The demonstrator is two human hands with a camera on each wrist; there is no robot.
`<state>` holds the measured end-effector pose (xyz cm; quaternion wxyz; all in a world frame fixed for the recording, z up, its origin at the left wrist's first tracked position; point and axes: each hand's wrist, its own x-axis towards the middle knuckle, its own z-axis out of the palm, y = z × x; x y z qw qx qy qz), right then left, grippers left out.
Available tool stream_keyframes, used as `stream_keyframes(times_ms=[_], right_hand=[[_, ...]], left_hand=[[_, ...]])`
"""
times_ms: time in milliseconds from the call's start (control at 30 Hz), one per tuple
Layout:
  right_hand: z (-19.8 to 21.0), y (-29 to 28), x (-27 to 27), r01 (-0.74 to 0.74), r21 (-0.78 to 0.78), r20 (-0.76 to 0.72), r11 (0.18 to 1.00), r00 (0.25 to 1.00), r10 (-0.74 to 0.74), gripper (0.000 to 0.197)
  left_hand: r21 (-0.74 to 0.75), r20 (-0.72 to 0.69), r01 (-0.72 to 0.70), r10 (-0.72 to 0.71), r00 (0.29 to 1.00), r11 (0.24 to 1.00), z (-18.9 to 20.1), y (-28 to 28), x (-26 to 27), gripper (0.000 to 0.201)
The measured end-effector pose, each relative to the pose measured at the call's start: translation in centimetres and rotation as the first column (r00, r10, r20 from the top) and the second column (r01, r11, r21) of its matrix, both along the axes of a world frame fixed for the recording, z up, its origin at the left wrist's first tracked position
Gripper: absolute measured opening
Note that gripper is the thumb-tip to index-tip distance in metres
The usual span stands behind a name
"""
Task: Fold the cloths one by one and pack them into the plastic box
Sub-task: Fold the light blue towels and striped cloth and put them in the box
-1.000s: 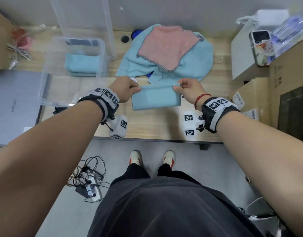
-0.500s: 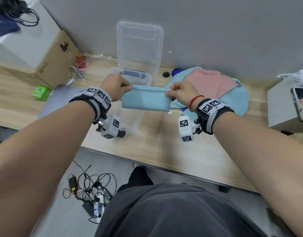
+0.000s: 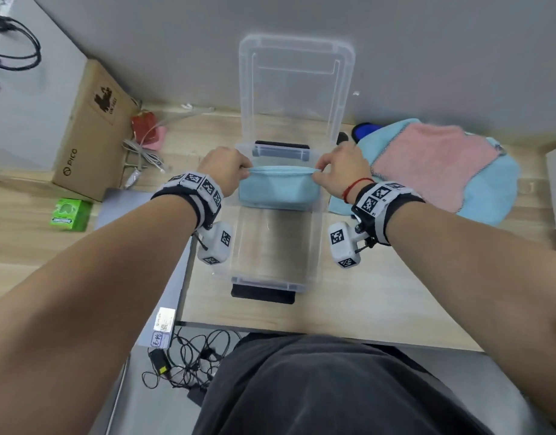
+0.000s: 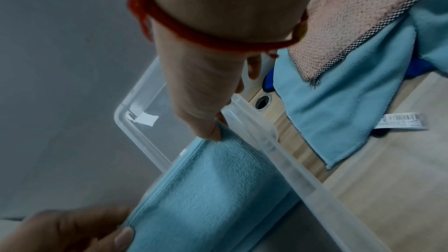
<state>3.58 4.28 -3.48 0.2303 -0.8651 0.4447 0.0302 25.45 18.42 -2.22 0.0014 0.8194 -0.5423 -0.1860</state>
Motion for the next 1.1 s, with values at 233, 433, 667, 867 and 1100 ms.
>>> stream_keyframes(times_ms=[233, 433, 667, 867, 1100], right_hand=[[-2.8, 0.7, 1.4, 0.037, -0.108, -0.181, 0.994, 0.982, -0.056, 0.017], [-3.6, 0.1, 2.2, 0.044, -0.088, -0.193, 0.995, 0.979, -0.061, 0.023], [-3.5, 0.1, 2.9, -0.034, -0.241, -0.194, 0.97, 0.981, -0.013, 0.026], [-1.8, 0.7, 4.8, -0.255, -0.385, -0.046, 0.887, 0.965, 0.258, 0.02], [-4.7, 4.1, 6.7, -0.468, 0.045, -0.385, 0.882, 0.807, 0.448, 0.047]], left_hand=[[0.089, 0.182, 0.203, -0.217, 0.959, 0.975, -3.4, -1.7, 1.6, 0.023], [0.033, 0.209, 0.201, -0.203, 0.957, 0.979, -4.4, -2.9, 2.2, 0.022], [-0.165, 0.023, 0.021, -0.017, 1.0, 0.986, -4.8, -2.2, 2.6, 0.016], [-0.206, -0.075, -0.197, 0.185, 0.98, 0.958, -4.9, -2.2, 2.9, 0.036], [-0.132, -0.161, -0.25, 0.228, 0.96, 0.959, -5.6, -2.4, 3.0, 0.035]])
